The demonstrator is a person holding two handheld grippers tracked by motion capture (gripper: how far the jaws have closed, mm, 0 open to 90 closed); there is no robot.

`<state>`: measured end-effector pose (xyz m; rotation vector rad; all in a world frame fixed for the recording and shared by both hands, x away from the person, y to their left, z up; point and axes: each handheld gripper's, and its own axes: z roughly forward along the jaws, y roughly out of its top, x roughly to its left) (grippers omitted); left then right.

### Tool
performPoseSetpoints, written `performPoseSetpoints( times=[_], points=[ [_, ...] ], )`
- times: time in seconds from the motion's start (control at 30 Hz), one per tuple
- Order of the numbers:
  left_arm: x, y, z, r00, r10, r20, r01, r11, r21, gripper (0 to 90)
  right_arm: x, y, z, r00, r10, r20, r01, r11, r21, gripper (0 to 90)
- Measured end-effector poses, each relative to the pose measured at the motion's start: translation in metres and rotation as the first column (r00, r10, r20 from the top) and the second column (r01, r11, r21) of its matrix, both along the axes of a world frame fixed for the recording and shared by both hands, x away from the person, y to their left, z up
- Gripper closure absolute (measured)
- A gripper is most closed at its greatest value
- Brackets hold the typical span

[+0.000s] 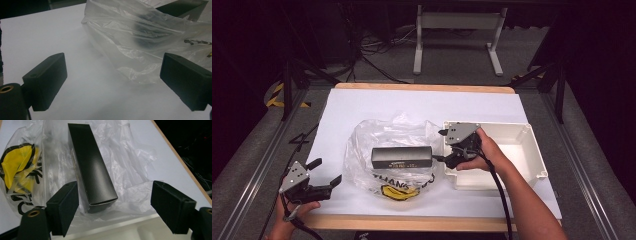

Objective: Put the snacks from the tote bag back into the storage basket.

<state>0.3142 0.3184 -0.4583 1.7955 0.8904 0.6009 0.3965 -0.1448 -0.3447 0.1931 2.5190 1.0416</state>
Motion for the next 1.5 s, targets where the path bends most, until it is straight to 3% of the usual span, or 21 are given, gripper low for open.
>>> performPoseSetpoints(
  times=[0.4, 0.47, 0.77, 0.93, 1.23, 1.5],
  points=[
    [0.0, 0.0, 0.0, 1.0, -0.001, 0.002, 0.001, 1.0, -0.001, 8.3, 0.008, 0.025, -0.008, 0.9977, 0.057, -0.037, -0.06, 0.993, -0.097, 24.2],
    [0.0, 0.0, 0.0, 1.0, -0.006, -0.006, 0.006, 1.0, 0.004, 8.2, 0.01, 0.031, -0.01, 0.9969, 0.068, -0.038, -0.073, 0.989, -0.128, 24.3],
    [0.0, 0.0, 0.0, 1.0, -0.002, -0.005, 0.002, 1.0, -0.001, 8.2, 0.016, 0.042, -0.015, 0.9917, 0.096, -0.085, -0.11, 0.978, -0.176, 28.0],
    [0.001, 0.0, -0.001, 1.0, 0.003, -0.005, -0.003, 1.0, -0.005, 8.2, 0.022, 0.046, -0.02, 0.9846, 0.108, -0.137, -0.136, 0.967, -0.215, 29.5],
    [0.001, 0.0, 0.0, 1.0, 0.003, -0.008, -0.003, 1.0, -0.005, 8.2, 0.032, 0.055, -0.025, 0.9767, 0.114, -0.182, -0.159, 0.954, -0.255, 28.9],
    [0.001, 0.0, -0.001, 1.0, 0.002, -0.005, -0.002, 1.0, -0.009, 8.2, 0.039, 0.065, -0.034, 0.9696, 0.112, -0.218, -0.178, 0.932, -0.315, 30.2]
  ],
)
